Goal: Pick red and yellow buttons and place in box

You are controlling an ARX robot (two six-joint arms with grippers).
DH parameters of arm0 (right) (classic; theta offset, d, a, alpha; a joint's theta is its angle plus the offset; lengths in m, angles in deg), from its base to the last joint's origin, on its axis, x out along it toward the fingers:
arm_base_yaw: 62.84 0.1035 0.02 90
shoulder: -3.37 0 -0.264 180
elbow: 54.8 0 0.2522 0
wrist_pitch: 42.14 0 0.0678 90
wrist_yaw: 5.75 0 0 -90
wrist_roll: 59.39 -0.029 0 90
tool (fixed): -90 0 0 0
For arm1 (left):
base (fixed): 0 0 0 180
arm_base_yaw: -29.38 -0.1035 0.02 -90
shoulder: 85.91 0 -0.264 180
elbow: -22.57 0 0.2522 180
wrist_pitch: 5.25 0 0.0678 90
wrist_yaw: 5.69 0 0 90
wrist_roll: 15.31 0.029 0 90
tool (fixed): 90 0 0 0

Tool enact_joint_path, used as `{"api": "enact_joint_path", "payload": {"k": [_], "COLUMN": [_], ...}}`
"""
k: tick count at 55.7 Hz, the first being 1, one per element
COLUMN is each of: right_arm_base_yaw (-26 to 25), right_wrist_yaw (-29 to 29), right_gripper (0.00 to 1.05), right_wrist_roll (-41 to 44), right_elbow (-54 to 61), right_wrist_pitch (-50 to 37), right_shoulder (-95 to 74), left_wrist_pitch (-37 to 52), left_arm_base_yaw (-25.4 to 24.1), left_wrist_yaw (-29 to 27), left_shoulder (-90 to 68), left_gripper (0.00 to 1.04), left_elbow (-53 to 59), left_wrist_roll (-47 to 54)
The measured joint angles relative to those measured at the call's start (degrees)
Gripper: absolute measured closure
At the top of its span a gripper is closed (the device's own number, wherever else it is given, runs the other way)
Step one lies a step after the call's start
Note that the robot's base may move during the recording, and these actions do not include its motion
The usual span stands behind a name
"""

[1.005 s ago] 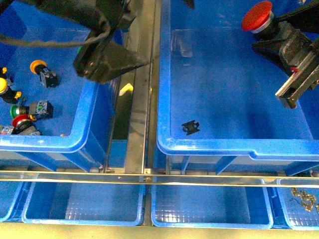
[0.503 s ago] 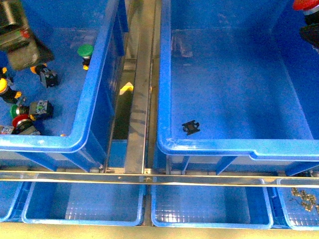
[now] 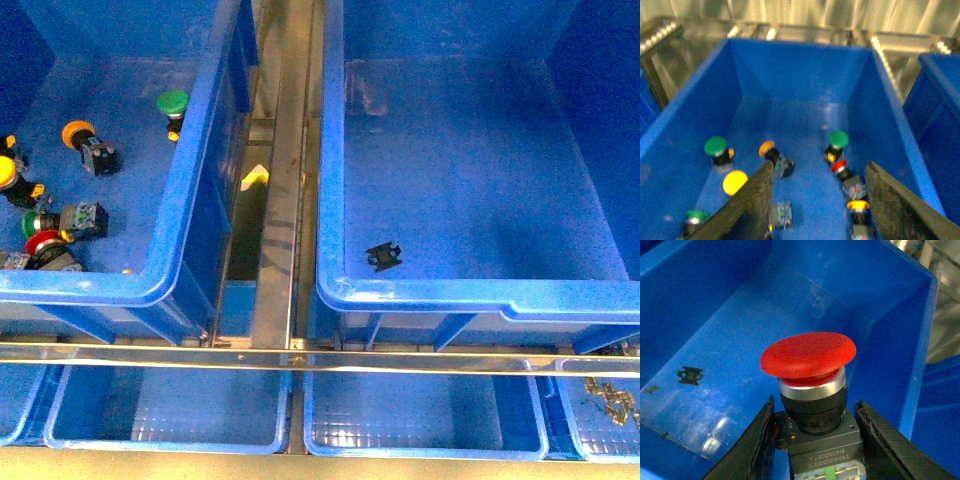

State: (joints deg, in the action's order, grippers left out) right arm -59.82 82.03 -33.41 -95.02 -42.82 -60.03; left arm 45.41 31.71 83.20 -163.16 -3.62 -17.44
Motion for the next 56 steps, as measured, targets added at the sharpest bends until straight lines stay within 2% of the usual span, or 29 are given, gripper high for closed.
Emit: {"api": "enact_joint_path", "payload": {"k": [5, 15, 25, 56], "right_arm_base_yaw": [0.76, 2.78, 3.39, 4.63], "right_wrist_yaw": [-1.40, -2.47, -5.11, -7.04], "right_gripper": [0.65, 0.65, 0.65, 0.66], "right_wrist_roll": [-1.49, -3.15, -5.05, -6.10], "right_elbow": [0.02, 0.02, 0.04, 0.44], "right_wrist_pitch": [0.66, 1.40, 1.55, 1.88], "right_shoulder": [1.22, 1.84, 1.84, 1.46], "left_wrist_pitch": [-1.73, -5.99, -11.91, -31.26], "left_arm_base_yaw": [-2.05, -2.40, -2.40, -2.38], "left_wrist_yaw": [0.72, 0.74, 0.94, 1.07], "left_shoulder": [4.87, 12.02, 20.35, 43.25], "left_gripper": [0.75, 1.03, 1.02, 1.02], "left_elbow": [2.89, 6.51, 8.90, 11.23], "left_wrist_roll": [0.87, 1.01, 1.31, 1.51]}}
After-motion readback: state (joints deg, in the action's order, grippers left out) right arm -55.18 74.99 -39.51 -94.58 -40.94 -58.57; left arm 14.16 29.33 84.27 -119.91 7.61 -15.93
